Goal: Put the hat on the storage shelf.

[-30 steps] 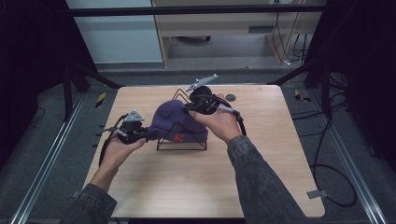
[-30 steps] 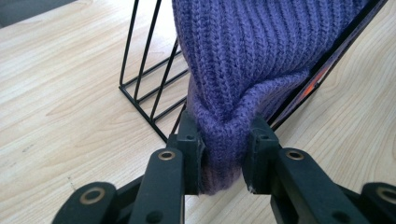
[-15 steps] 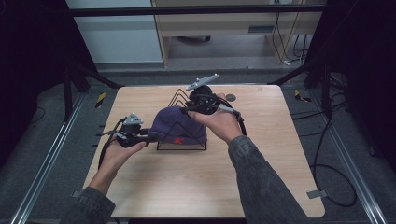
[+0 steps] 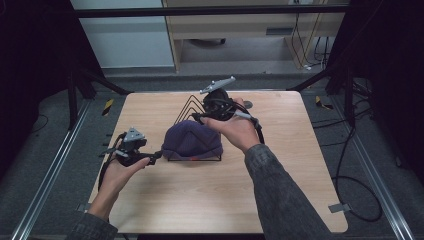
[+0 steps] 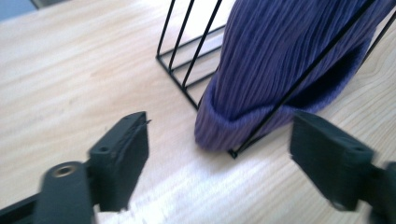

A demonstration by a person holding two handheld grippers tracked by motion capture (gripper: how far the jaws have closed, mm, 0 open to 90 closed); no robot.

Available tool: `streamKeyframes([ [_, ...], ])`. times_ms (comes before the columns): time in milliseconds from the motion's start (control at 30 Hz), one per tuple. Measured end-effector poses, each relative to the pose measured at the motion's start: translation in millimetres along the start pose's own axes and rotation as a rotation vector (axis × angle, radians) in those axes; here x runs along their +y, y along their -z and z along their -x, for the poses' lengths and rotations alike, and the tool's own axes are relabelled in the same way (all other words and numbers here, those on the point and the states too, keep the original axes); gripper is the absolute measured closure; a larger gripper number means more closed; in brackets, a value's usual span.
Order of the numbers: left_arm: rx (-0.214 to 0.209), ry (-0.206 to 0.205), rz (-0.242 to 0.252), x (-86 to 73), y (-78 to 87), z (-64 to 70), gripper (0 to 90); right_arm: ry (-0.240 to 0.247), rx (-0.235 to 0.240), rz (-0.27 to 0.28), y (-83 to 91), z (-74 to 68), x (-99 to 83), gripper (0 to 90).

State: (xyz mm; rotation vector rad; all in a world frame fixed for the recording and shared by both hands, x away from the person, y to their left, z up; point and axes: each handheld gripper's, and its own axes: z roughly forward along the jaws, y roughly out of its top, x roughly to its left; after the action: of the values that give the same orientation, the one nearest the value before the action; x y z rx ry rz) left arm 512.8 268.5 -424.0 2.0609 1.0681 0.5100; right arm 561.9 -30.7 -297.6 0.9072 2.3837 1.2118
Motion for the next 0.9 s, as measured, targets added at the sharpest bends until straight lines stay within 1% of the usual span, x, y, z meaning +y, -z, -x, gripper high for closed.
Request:
streamKeyframes([
  [100, 0.009, 0.033, -0.003, -11.5, 0.8, 0.0, 11.5, -0.006, -0.019, 0.007, 2.1, 0.7, 0.4, 41.9],
  [133, 0.008, 0.037, -0.006, -14.3, 0.2, -0.1, 10.0, -0.007, -0.032, 0.009, 3.0, 0.8, 0.7, 39.1],
  [167, 0.008, 0.043, -0.016, -19.2, -1.6, -0.1, 9.0, -0.009, -0.036, 0.010, 3.4, 1.0, 0.8, 37.3],
  [200, 0.009, 0.044, -0.021, -20.8, -2.4, 0.0, 7.7, -0.014, -0.041, 0.010, 4.5, 1.8, 1.4, 35.1],
  [233, 0.012, 0.038, -0.041, -24.7, -4.6, -0.8, 7.4, -0.019, -0.043, 0.011, 5.2, 1.8, 1.7, 34.2],
  [267, 0.010, 0.041, -0.046, -26.8, -5.6, -1.5, 6.7, -0.020, -0.053, 0.020, 7.2, 2.9, 2.4, 32.1],
  [300, 0.013, 0.039, -0.051, -28.6, -6.0, -2.8, 6.3, -0.028, -0.055, 0.023, 8.3, 3.2, 2.7, 30.6],
  [400, 0.033, 0.059, -0.067, -37.9, -5.7, -9.8, 6.1, -0.039, -0.068, 0.028, 11.8, 5.9, 2.7, 25.0],
  [467, 0.040, 0.069, -0.085, -43.9, -6.5, -13.3, 6.1, -0.042, -0.082, 0.028, 14.1, 8.3, 2.0, 21.0],
  [533, 0.057, 0.075, -0.126, -51.3, -10.0, -17.7, 6.0, -0.051, -0.094, 0.021, 16.1, 10.8, 1.8, 17.7],
  [567, 0.062, 0.076, -0.143, -53.2, -11.3, -19.6, 6.0, -0.054, -0.098, 0.024, 18.1, 12.0, 1.5, 16.4],
  [667, 0.084, 0.104, -0.154, -57.2, -12.7, -24.6, 6.0, -0.046, -0.103, 0.035, 25.1, 13.6, 1.6, 13.1],
  [733, 0.094, 0.114, -0.162, -59.1, -13.2, -26.7, 6.0, -0.042, -0.108, 0.042, 31.1, 14.5, 2.4, 12.4],
  [900, 0.102, 0.120, -0.202, -65.8, -16.1, -31.8, 5.4, -0.033, -0.115, 0.057, 50.9, 18.5, 3.0, 11.1],
])
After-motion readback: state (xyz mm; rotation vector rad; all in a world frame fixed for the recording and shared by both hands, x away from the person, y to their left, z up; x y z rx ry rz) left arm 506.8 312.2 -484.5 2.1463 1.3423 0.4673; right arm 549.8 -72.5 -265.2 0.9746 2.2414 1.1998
